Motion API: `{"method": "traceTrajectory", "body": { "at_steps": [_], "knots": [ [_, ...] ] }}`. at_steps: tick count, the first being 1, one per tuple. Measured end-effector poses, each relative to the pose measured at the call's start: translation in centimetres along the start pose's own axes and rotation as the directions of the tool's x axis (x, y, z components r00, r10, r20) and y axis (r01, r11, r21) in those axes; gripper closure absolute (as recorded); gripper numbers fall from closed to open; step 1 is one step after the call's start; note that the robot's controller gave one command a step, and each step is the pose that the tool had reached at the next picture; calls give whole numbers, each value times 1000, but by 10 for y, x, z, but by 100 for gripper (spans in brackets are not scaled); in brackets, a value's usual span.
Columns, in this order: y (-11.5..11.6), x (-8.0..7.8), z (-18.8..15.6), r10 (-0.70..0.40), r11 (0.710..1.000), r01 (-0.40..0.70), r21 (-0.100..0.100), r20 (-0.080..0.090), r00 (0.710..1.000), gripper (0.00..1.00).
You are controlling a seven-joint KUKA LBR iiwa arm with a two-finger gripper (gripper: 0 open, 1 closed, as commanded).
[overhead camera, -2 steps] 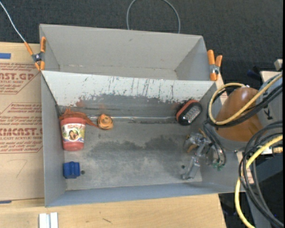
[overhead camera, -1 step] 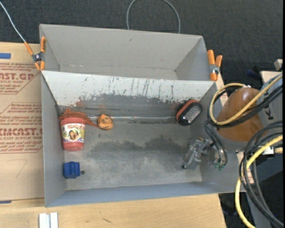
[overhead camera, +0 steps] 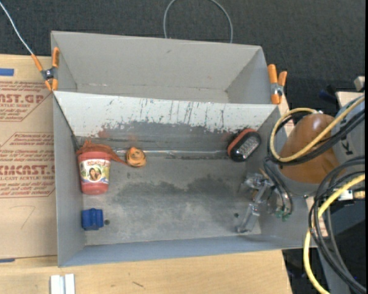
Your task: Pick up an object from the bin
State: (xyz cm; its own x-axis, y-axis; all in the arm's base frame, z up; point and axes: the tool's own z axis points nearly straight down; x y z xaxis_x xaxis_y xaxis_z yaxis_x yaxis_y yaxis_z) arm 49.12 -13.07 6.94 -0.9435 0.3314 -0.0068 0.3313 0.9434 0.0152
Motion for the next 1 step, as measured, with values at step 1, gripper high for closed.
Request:
{"method": "traceTrajectory", "body": {
  "at_steps": [1],
  "knots": [
    [-2,7,-1,-242,970,242,-1,8,970,0]
  ]
}}
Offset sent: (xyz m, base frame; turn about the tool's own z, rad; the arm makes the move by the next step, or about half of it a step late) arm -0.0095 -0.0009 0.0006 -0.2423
